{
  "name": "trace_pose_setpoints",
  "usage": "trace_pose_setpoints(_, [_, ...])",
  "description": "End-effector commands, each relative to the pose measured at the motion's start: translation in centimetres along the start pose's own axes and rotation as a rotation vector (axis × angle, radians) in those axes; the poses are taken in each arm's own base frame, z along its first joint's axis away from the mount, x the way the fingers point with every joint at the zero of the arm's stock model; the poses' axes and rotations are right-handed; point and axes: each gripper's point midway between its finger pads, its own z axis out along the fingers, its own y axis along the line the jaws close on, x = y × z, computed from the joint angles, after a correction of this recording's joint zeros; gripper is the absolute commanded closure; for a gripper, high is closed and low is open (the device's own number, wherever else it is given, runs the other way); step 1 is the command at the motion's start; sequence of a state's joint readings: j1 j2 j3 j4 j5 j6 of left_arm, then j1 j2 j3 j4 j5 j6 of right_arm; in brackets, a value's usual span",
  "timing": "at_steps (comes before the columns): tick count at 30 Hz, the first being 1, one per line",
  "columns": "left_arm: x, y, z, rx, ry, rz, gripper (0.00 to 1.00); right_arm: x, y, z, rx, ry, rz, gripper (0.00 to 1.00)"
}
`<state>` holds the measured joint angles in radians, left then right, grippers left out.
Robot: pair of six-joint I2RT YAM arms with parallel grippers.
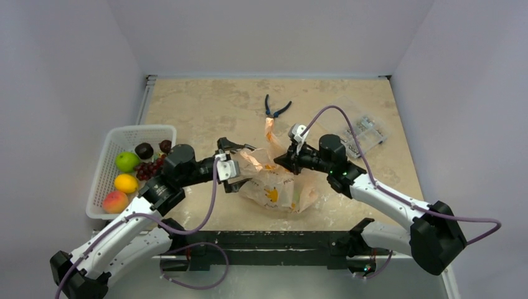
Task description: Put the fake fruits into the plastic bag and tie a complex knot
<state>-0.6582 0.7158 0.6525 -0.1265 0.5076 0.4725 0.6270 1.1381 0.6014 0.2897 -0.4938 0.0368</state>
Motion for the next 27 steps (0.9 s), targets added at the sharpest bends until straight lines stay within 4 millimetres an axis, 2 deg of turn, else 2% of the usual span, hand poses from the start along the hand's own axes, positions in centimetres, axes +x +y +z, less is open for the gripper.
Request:
trace_pose_setpoints(1, [-5.2,0.6,0.5,0.069,-0.122,0.068,0.0,-1.9,0.0,0.0,-0.023,-0.025,-0.105,1.0])
trace_pose_setpoints(4, [-5.8,0.0,0.6,0.134,-0.101,-0.005,0.0,-1.7,-0.7,0.0,0.012,-0.01,-0.125,1.0])
trace_pose_setpoints(6, [-6.2,0.4,0.3,0.105,-0.103,-0.036,0.1,-1.6,-1.2,0.0,0.038,-0.003,-0.133,1.0])
trace_pose_setpoints(7, [-6.4,0.5,0.0,0.092,-0.104,-0.038,0.18,-1.6,-1.7,0.0,0.064,0.001,-0.13,1.0])
trace_pose_setpoints(8, [-6.5,0.5,-0.2,0.085,-0.102,-0.042,0.29,-1.5,-2.2,0.0,0.085,0.006,-0.133,1.0])
trace_pose_setpoints(9, [-6.6,0.7,-0.5,0.071,-0.1,-0.048,0.48,-1.4,-2.6,0.0,0.1,0.01,-0.137,1.0])
trace_pose_setpoints(10, [-6.7,0.8,-0.7,0.055,-0.096,-0.062,0.74,-1.4,-2.9,-0.1,0.101,0.013,-0.143,1.0])
trace_pose_setpoints(11, [-6.8,1.1,-1.0,0.038,-0.091,-0.072,0.93,-1.4,-3.3,-0.2,0.102,0.014,-0.15,1.0])
trace_pose_setpoints(12, [-6.8,1.1,-1.1,0.031,-0.089,-0.079,1.0,-1.5,-3.6,-0.2,0.101,0.017,-0.162,1.0])
trace_pose_setpoints(17, [-7.8,0.8,-1.4,0.055,-0.117,-0.067,1.0,-1.5,-5.2,0.8,0.103,0.074,-0.28,1.0])
trace_pose_setpoints(22, [-9.1,0.3,-1.7,0.095,-0.159,-0.034,1.0,0.2,-7.2,1.9,0.089,0.19,-0.424,1.0])
trace_pose_setpoints(25, [-7.6,-1.3,-1.6,0.182,-0.111,-0.015,1.0,-0.1,-6.3,1.5,0.063,0.183,-0.404,1.0])
trace_pose_setpoints(27, [-6.3,-2.4,-1.7,0.239,-0.085,0.015,1.0,-1.1,-5.6,1.0,0.055,0.153,-0.346,1.0])
